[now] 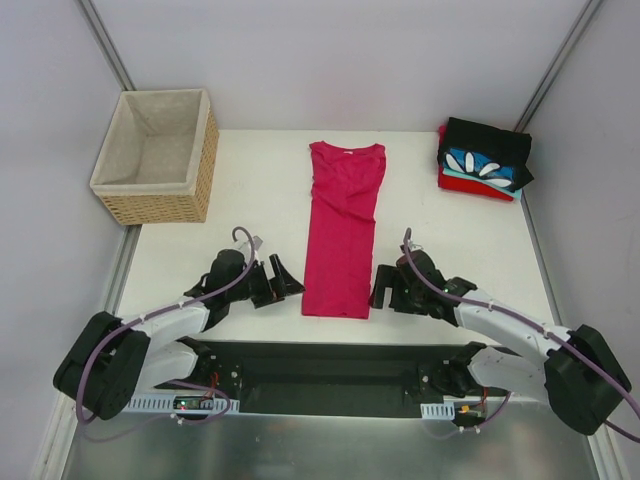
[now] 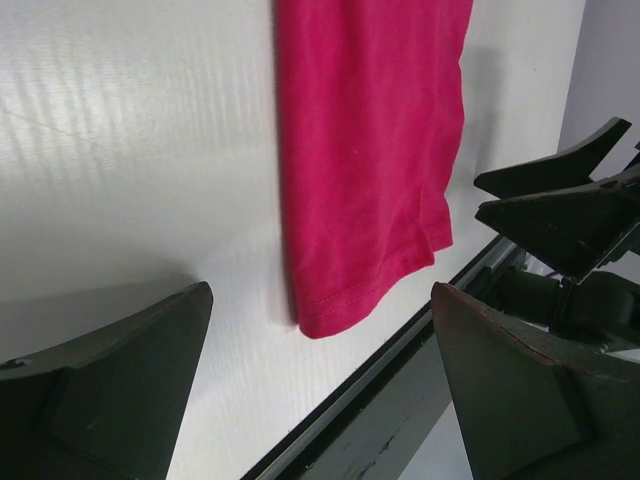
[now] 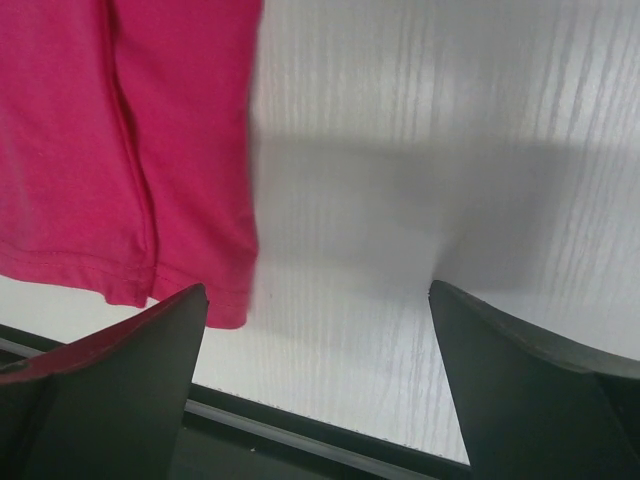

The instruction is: Fold and stack the t-shirts

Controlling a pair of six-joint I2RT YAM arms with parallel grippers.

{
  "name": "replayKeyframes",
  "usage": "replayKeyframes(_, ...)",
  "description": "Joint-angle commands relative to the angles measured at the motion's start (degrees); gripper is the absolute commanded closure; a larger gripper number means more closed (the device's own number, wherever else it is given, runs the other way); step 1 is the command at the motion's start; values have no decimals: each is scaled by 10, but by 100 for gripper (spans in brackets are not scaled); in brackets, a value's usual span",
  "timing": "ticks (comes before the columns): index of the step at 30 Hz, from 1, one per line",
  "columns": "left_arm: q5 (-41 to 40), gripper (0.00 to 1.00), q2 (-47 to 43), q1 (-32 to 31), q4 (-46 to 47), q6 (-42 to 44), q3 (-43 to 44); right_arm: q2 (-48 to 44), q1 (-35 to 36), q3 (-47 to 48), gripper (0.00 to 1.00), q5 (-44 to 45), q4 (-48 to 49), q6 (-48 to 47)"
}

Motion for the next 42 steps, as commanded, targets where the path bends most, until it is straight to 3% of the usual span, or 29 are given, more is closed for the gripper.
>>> replayKeyframes(1,-1,8,39,-26,67,-14,-21,-31,22,-33,4,27,-26,55)
replayKeyframes(9,15,10,103,-54,111,-33,-32,-67,42,-66,15,33,-21,77)
replayKeyframes(14,19,12,87,-63,111,-50,-52,-72,44,-60,23,45,-36,77)
replayKeyframes(19,14,18,68,-75,107,-69,-82,-67,46,-50,23,45,-44,78)
replayKeyframes(24,3,28,86,-83,105,-67,-89,-61,49,-40,23,45,-46,77)
replayKeyframes(38,14,58,257,-97,271,-88,-88,-86,55,-43,23,60,-70,90)
replayKeyframes(42,15,63,282,-97,292,-94,-87,-87,54,-44,23,61,-72,89)
